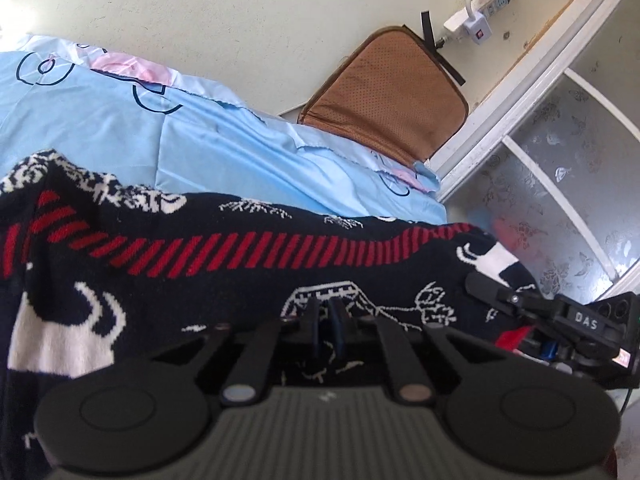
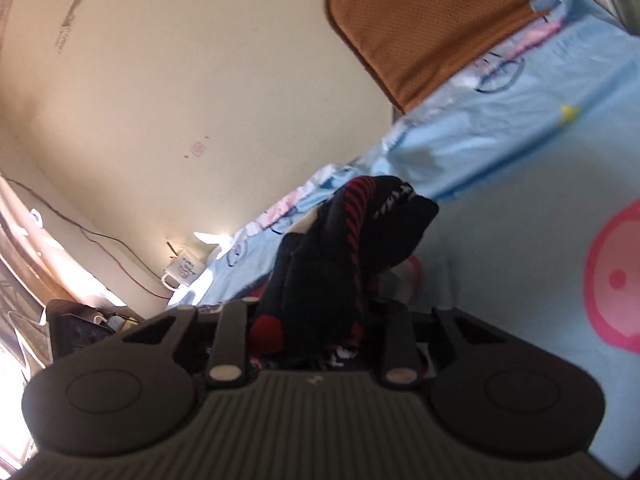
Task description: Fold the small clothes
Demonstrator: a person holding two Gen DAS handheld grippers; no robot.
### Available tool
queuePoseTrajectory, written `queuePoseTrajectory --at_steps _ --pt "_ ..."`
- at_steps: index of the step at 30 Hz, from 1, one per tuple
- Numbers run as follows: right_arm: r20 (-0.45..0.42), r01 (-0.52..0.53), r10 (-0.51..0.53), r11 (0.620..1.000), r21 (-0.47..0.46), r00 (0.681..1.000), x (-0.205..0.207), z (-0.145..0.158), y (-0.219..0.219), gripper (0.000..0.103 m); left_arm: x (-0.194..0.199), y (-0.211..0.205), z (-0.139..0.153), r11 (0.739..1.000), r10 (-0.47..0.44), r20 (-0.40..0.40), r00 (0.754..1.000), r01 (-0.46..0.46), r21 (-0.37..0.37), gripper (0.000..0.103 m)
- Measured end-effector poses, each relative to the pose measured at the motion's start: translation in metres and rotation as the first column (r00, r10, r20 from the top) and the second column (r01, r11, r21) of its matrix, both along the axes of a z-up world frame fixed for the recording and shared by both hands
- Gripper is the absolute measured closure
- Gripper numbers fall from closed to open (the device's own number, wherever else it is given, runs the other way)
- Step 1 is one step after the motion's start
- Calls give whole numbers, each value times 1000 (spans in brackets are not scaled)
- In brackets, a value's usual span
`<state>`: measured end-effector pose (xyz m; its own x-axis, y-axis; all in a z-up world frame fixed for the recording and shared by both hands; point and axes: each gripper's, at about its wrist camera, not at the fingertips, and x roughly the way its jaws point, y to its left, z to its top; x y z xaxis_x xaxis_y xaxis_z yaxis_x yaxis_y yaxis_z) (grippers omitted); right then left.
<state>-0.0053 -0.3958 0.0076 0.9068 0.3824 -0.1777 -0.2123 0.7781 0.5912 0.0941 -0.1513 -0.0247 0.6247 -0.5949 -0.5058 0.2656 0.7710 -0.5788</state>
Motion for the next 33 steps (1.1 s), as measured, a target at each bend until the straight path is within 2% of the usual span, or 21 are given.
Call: queuePoseTrajectory --at_steps 2,4,8,13,16,18,20,23,24,25,26,28,29,31,33 --pt "53 -39 44 996 -79 998 -2 24 25 72 -7 19 10 999 39 44 998 -38 -38 82" --pt "87 -83 99 982 -167 991 0 43 55 72 -13 45 18 993 97 84 992 -90 -77 80" --pt "92 -180 224 921 -346 970 19 56 124 71 -27 100 26 968 226 134 965 -207 -142 73" --pt "-2 -292 344 792 -537 939 54 35 211 71 -50 155 26 924 360 149 921 -330 -194 69" --pt "-98 -341 356 726 -597 929 85 9 245 71 -61 177 23 899 414 149 898 -378 -219 69" --pt "-111 -335 355 668 -665 928 95 -8 262 71 -63 183 22 892 427 150 892 -389 -230 69" --pt "-86 -306 355 628 -716 931 95 -10 273 69 -62 183 23 895 417 160 895 -373 -243 69" --pt "-84 -315 383 596 -739 920 90 -10 272 62 -55 170 25 921 358 190 914 -312 -235 69" --pt "-76 -320 401 588 -743 913 86 -10 270 60 -51 163 25 932 331 198 923 -286 -225 69" --pt "-68 -325 417 585 -743 906 81 -10 268 53 -45 156 25 940 309 199 930 -268 -210 69" --pt "-66 -338 439 580 -741 896 78 -8 268 42 -38 149 24 947 294 190 937 -258 -193 69" --pt "-55 -354 472 573 -739 880 64 -4 260 30 -23 139 17 955 273 143 951 -250 -160 70" --pt "-36 -347 479 579 -738 877 55 0 254 30 -17 136 11 959 263 122 957 -245 -146 72" --pt "9 -337 489 615 -713 872 40 10 238 30 -10 132 2 962 259 105 960 -247 -117 73" --pt "60 -334 490 673 -660 870 29 23 216 30 -6 132 -4 960 275 87 958 -267 -90 72"
